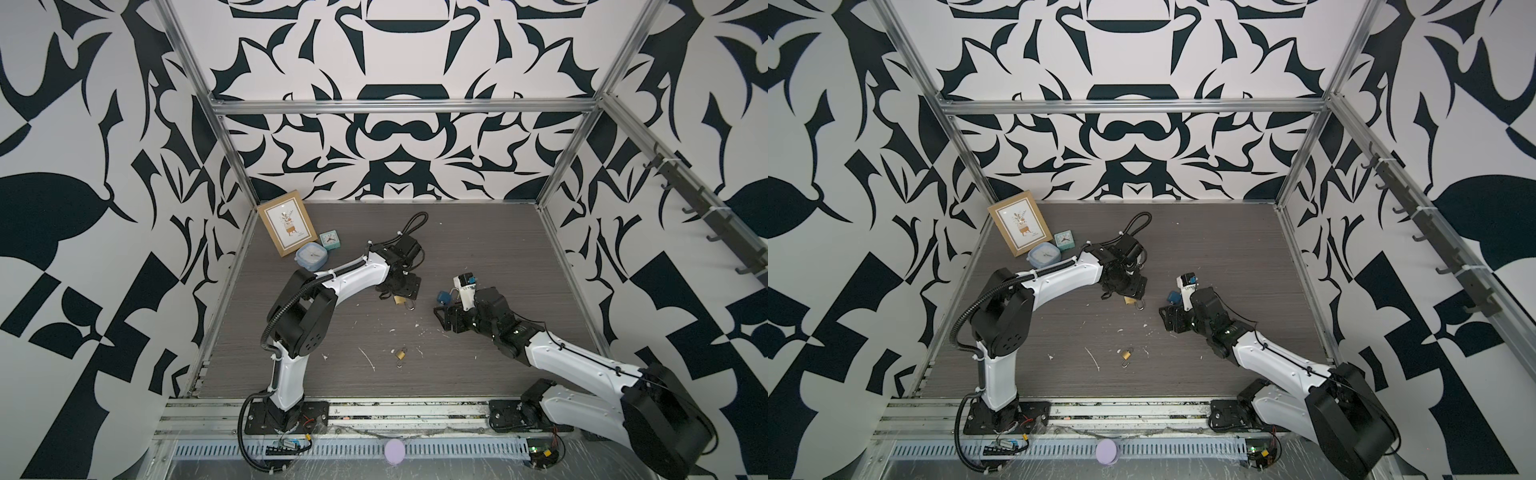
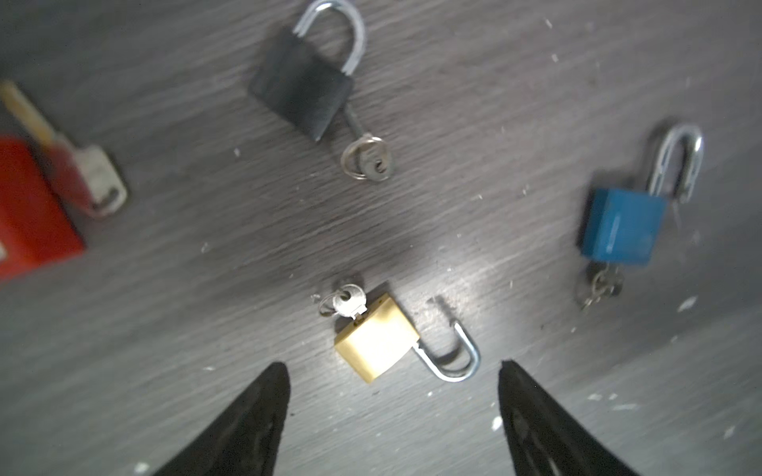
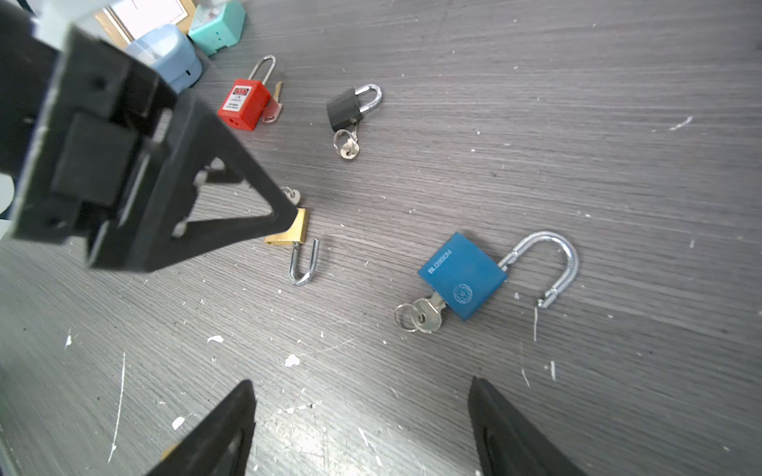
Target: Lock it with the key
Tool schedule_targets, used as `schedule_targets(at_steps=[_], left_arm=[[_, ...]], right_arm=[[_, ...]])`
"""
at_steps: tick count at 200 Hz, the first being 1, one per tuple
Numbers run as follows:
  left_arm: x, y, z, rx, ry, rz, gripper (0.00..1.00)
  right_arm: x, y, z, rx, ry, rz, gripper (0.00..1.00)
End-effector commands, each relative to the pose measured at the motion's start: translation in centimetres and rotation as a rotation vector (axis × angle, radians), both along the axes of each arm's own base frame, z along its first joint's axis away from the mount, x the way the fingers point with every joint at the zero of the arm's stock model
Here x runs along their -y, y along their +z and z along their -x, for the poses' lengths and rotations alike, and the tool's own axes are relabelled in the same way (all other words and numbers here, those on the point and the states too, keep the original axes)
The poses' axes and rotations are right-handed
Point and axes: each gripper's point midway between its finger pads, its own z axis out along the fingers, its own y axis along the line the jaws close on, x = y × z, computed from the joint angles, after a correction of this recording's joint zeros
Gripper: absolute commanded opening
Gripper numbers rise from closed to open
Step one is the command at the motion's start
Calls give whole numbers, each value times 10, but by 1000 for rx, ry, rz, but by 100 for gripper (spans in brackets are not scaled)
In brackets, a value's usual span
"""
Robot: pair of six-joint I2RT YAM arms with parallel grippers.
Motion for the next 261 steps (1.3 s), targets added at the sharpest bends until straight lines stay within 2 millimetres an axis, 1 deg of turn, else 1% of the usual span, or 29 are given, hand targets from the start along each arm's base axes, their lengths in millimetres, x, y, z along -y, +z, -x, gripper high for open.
schedule_targets(at_steps=[1,21,27,40,55,61,85,121,164,205,228,261], left_arm=[[-16,12,-8,96,-300,-186,93],[-26,15,-32,176,-368,-301,98],[-31,9,-32,161,-398,-348,100],[-38,0,-41,182,-450,-434,99],[-42,-10,-43,184,-512,-482,100],[-38,-11,-48,216,-518,-477,100],[-34,-15,-50,246,-540,-460,99],[-27,-22,-47,228,-537,-432,99],[-14,-23,-48,238,-505,-370,100],[-2,-36,-46,227,-520,-376,100],[-3,-41,-48,227,-516,-392,100],[-11,-44,-47,227,-506,-421,100]], right_arm=[[-8,19,-11,22,-14,-29,83],[-13,18,-13,2,-5,-39,83],[-15,18,-14,-5,-3,-40,83],[-17,17,-15,-22,2,-40,83],[-20,17,-15,-34,9,-44,83],[-20,17,-15,-36,11,-43,83],[-19,17,-16,-34,7,-39,83],[-21,16,-19,-36,7,-35,83],[-24,12,-20,-57,13,-36,83],[-22,12,-20,-52,6,-31,83],[-21,12,-19,-51,4,-30,83],[-21,13,-19,-48,4,-30,83]])
